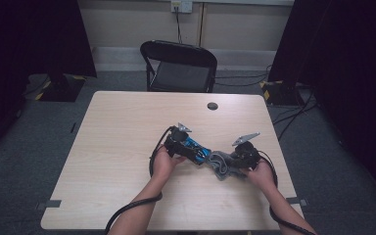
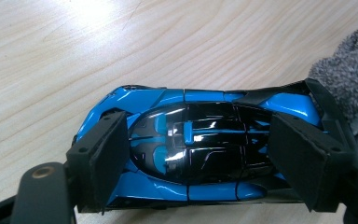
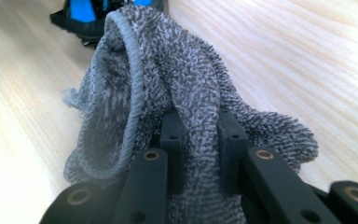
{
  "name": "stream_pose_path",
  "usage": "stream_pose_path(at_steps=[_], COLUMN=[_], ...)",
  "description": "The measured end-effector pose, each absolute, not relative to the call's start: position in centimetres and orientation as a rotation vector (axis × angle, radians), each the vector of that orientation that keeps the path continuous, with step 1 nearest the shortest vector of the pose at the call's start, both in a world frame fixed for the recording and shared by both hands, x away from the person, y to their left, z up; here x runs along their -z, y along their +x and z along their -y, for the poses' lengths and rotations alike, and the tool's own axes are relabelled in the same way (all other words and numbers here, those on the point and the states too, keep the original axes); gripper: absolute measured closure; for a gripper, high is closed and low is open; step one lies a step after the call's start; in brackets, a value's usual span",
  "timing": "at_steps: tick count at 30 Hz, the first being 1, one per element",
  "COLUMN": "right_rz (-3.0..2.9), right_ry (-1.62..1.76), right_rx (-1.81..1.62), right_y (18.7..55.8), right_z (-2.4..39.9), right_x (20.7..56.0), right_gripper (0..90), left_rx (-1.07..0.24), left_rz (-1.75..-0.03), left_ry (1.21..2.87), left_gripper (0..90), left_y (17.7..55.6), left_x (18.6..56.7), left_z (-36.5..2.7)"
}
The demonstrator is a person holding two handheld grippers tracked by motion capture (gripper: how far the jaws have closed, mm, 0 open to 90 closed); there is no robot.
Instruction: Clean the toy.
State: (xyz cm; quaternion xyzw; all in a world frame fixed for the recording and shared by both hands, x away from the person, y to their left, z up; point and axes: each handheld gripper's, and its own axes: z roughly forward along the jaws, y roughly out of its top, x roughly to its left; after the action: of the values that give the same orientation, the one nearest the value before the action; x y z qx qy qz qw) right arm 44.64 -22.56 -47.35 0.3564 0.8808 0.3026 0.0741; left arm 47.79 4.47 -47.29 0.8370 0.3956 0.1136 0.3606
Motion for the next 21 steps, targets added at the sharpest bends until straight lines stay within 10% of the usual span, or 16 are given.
stream_pose_path(at_steps=[21], right_rz=[-2.556], right_ry=[1.179], right_rx=[-0.866], right_y=[46.1], right_z=[22.9], right_x=[47.2], right_gripper=[76.3], left_rx=[-0.292], left_rz=[-1.017], left_ry=[2.155], left_gripper=[20.8], left_y=[47.8], left_x=[47.3], left_z=[-4.5])
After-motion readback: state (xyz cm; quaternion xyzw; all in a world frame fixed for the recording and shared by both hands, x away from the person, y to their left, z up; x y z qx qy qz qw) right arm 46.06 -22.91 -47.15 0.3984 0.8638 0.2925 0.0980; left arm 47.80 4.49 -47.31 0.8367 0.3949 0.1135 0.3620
